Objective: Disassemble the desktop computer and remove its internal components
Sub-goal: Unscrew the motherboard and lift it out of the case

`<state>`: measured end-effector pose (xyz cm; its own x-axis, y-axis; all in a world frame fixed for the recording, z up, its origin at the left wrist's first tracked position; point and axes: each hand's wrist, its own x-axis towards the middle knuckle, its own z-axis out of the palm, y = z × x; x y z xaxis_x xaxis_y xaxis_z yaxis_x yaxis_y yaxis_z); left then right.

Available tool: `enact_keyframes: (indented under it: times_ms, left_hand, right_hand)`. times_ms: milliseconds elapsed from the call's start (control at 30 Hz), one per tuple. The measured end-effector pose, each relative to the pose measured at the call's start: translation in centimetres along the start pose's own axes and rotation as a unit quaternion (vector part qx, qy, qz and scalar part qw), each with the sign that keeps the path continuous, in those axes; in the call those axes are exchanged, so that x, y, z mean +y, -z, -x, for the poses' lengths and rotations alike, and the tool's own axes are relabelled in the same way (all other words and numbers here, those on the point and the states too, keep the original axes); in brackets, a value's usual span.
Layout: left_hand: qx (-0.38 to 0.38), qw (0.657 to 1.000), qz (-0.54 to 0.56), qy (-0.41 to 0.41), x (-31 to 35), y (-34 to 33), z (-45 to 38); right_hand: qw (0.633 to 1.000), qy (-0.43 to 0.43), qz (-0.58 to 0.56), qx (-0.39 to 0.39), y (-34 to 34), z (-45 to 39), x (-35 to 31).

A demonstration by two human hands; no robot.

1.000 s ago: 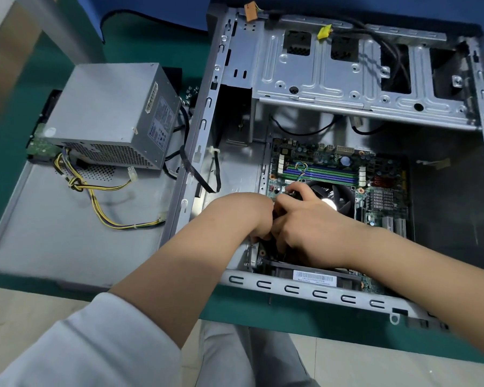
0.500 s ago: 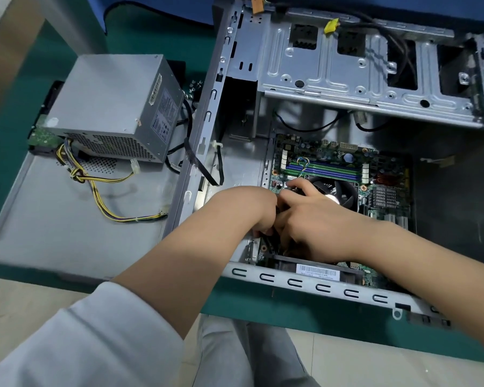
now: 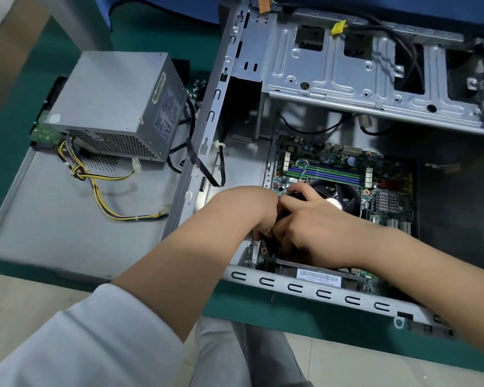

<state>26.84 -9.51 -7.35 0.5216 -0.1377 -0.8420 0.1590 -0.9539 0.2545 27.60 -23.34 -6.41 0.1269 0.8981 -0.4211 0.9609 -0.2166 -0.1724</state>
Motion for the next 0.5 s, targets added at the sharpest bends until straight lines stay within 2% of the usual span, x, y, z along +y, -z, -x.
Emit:
enact_keyframes:
  times_ms: [500]
  left_hand:
    - [0.004,1.0,0.008,-0.006,0.05,-0.14,0.21]
  right_hand:
    - [0.999,-0.028,-0.013,0.025,-0.02,-0.13,-0.06]
